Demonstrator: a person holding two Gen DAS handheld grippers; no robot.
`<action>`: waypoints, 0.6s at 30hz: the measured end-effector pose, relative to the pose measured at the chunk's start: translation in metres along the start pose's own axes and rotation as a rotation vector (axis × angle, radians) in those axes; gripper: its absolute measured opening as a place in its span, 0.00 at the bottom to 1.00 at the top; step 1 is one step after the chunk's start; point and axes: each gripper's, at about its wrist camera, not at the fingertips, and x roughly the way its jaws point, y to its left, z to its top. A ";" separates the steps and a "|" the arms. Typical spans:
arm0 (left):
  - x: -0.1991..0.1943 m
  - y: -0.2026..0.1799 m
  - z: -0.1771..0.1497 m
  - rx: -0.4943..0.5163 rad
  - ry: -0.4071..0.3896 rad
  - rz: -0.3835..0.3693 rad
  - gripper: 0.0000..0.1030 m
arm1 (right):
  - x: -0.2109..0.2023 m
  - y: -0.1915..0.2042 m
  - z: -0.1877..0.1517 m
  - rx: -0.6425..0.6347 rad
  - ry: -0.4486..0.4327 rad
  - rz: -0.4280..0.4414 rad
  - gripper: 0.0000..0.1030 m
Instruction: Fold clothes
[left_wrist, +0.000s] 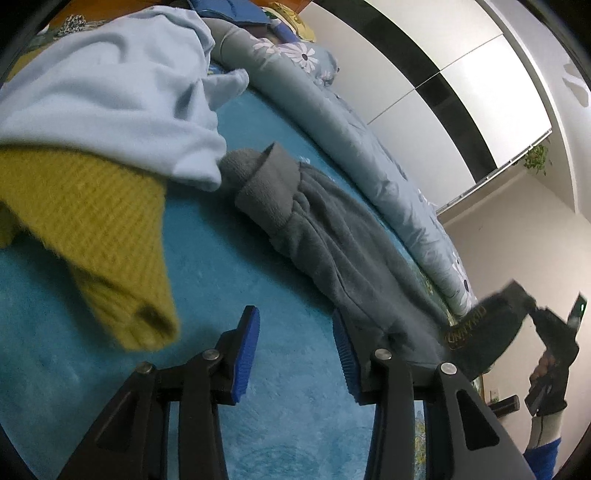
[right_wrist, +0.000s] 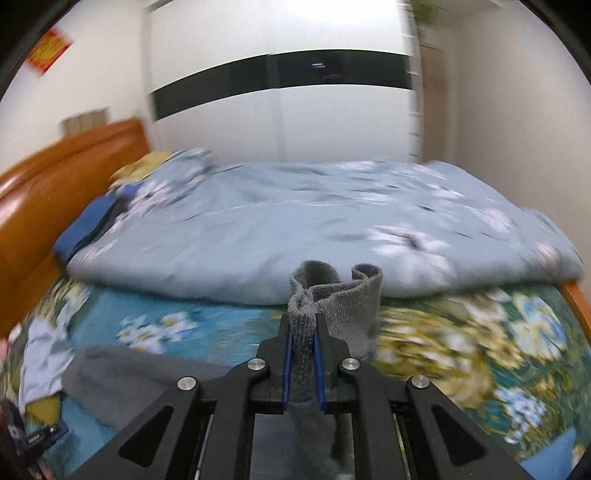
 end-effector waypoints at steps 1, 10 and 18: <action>0.000 0.000 0.002 -0.001 -0.005 -0.001 0.43 | 0.009 0.024 -0.005 -0.021 0.011 0.021 0.10; 0.008 0.005 0.005 0.009 0.023 -0.016 0.44 | 0.108 0.163 -0.116 -0.141 0.232 0.155 0.10; 0.034 -0.002 0.020 -0.005 0.043 0.004 0.44 | 0.114 0.167 -0.144 -0.178 0.251 0.157 0.15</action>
